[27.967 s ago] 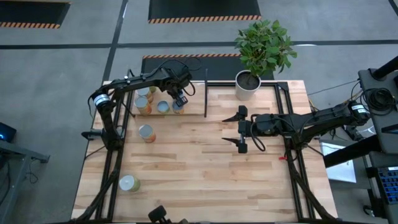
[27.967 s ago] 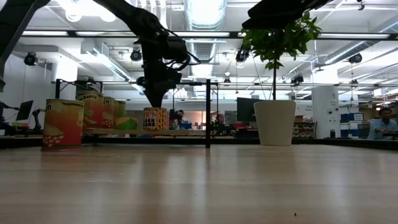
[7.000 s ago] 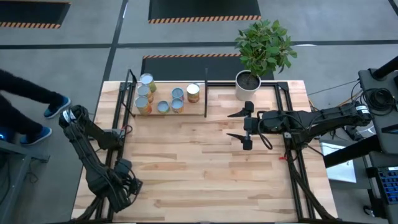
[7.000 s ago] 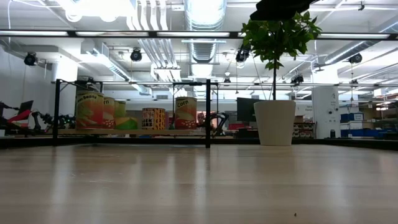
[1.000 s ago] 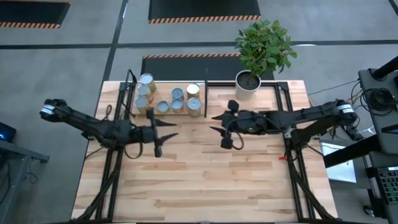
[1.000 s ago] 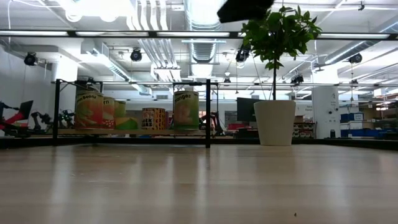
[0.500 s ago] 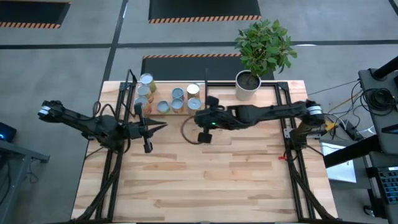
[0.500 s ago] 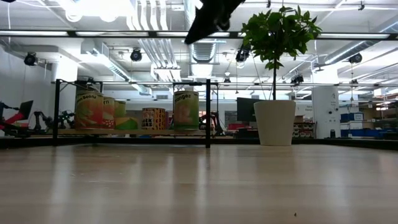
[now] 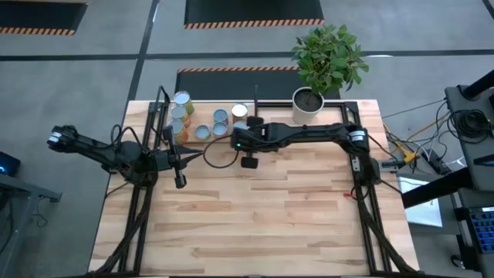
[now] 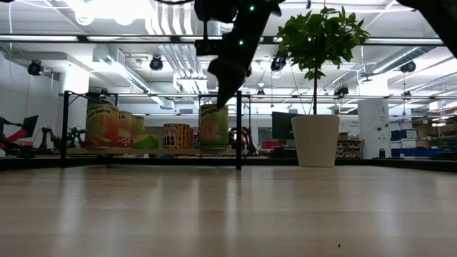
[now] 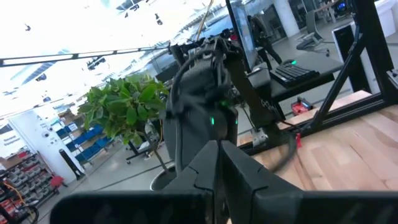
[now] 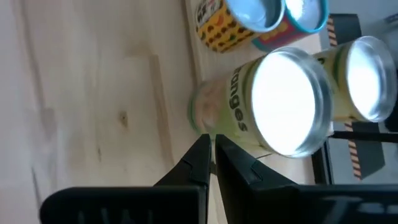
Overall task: Pick and place cans onto a shelf
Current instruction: Put the green oranges can on the shelf
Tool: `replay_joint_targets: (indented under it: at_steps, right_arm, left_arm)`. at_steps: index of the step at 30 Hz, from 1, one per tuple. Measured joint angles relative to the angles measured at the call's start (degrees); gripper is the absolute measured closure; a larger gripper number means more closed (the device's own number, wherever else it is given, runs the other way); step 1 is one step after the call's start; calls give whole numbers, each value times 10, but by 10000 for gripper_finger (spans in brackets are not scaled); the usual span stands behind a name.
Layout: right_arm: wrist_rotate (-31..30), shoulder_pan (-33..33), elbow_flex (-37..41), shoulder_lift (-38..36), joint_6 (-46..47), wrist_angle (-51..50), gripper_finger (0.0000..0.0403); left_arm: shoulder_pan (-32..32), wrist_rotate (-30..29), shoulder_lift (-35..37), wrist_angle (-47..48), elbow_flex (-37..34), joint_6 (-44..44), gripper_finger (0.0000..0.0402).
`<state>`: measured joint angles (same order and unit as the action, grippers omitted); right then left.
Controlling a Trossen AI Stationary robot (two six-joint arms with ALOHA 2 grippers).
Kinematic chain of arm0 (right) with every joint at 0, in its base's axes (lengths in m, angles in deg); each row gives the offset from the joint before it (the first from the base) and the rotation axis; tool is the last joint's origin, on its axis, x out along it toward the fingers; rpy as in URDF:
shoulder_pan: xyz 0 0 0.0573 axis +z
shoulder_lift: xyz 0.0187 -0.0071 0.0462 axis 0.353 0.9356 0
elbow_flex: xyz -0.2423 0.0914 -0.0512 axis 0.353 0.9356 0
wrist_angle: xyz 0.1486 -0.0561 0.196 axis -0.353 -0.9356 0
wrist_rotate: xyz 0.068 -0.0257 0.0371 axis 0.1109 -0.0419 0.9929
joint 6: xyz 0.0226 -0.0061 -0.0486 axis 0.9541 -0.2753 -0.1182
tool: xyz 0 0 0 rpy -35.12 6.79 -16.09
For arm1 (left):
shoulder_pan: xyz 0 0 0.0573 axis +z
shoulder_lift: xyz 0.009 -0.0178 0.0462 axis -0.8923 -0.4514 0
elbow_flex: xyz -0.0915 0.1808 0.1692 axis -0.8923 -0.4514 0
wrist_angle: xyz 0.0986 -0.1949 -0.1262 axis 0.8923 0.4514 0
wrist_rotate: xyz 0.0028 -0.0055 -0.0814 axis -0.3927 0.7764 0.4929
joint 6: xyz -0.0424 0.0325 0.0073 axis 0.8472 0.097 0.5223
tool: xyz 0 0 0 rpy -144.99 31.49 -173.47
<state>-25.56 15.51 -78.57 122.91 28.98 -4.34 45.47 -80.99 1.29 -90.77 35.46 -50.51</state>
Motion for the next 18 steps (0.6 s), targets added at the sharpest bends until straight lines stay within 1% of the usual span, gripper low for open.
replay_joint_targets:
  at_steps: [7, 11, 18]
  right_arm:
    - [-1, -6, -48, 45, -29, -19, 390]
    - [-28, -6, -69, 62, -36, -23, 390]
    - [-35, -8, -75, 64, -55, -19, 390]
  left_arm:
    - [0, 0, -1, 0, 0, 0, 401]
    - [0, 0, -1, -1, 0, 0, 401]
    - [0, 0, 0, 0, 0, 0, 401]
